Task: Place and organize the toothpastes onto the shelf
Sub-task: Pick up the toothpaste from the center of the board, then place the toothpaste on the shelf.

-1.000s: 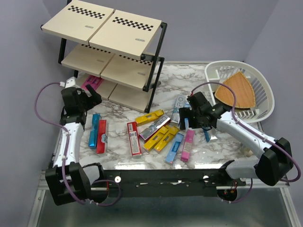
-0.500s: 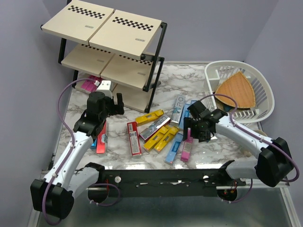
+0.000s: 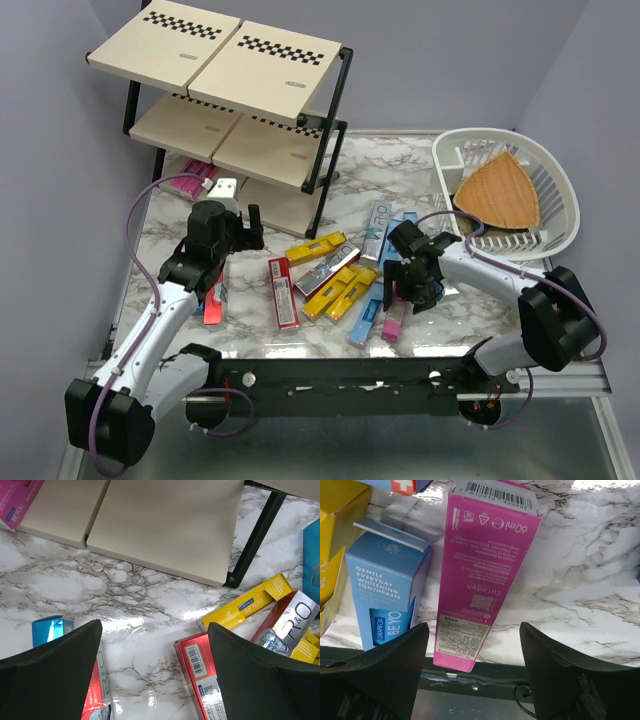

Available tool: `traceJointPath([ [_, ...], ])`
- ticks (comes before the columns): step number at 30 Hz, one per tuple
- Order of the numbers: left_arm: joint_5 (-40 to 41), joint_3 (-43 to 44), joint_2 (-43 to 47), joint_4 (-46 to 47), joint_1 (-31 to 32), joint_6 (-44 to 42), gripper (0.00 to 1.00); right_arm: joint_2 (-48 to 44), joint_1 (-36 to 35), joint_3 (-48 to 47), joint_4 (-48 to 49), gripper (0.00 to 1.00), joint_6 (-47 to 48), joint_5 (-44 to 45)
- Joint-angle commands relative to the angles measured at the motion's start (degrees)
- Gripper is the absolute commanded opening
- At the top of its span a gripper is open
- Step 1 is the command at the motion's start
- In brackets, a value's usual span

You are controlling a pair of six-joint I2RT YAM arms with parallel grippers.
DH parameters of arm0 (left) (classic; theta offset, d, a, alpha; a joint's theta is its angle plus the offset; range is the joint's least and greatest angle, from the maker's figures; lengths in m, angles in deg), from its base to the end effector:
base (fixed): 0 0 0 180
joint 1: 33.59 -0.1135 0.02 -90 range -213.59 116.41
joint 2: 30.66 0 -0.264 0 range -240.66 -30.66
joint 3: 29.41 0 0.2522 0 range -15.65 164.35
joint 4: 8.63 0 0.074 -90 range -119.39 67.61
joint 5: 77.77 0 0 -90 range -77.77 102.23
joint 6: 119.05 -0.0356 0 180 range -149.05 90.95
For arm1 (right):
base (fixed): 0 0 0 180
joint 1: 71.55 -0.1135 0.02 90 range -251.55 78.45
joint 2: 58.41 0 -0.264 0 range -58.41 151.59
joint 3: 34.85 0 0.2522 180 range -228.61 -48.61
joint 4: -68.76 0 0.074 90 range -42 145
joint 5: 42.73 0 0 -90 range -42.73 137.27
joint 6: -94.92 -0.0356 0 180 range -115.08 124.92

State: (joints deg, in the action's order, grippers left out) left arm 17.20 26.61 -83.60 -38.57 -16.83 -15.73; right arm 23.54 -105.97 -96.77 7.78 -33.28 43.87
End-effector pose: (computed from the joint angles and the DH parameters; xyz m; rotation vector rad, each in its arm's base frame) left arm 0.2023 -0.0577 0.2883 0.0069 2.0462 -0.2404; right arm 0.1944 0.1358 0.1803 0.0933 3.0414 0.2144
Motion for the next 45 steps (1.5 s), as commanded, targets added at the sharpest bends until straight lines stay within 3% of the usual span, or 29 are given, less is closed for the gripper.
traceJointPath([
  [1, 0.65, -0.16, -1.37, 0.19, 1.35, -0.05, 0.99, 3.30, 0.05, 1.93, 3.98, 0.81, -1.44, -3.28],
  [11, -3.21, -0.86, -1.11, 2.03, 3.63, -4.18, 0.99, 5.50, -0.22, 3.87, 6.62, 0.65, -1.53, -5.57],
  [12, -3.65, -0.86, -0.93, 2.38, 3.90, -4.53, 0.99, 5.15, -0.22, 3.78, 6.27, 0.56, -1.18, -5.48],
  [15, -4.97, -1.39, -0.23, 4.84, 5.30, -6.11, 0.99, 2.96, -0.22, 3.43, 4.78, 0.42, -0.48, -5.57],
  [19, -10.06, -2.18, 0.30, 9.92, 8.03, -9.62, 0.99, 1.37, -0.22, 0.53, 0.83, 0.33, 2.41, -6.09],
  [25, -12.79, -2.45, 0.48, 15.92, 15.92, -17.53, 0.99, -2.14, -0.22, -9.73, -6.56, 0.32, 10.93, -7.41],
  [30, -13.76, -1.83, -1.98, 19.08, 21.21, -22.45, 0.99, -1.98, -0.22, -17.74, -9.11, 0.31, 20.78, -15.31],
  [34, -13.58, -4.02, -2.16, 23.21, 26.48, -31.67, 0.99, 0.40, -0.22, -23.72, -10.87, 0.31, 28.24, -21.55],
  [38, -13.24, -3.68, -3.91, 23.31, 31.14, -43.26, 0.99, 1.89, -0.22, -27.24, -12.10, 0.31, 32.12, -26.56],
  [45, -10.16, 0.01, -8.57, 20.93, 36.33, -51.19, 0.99, 4.62, -0.22, -30.59, -15.26, 0.31, 37.58, -31.40],
])
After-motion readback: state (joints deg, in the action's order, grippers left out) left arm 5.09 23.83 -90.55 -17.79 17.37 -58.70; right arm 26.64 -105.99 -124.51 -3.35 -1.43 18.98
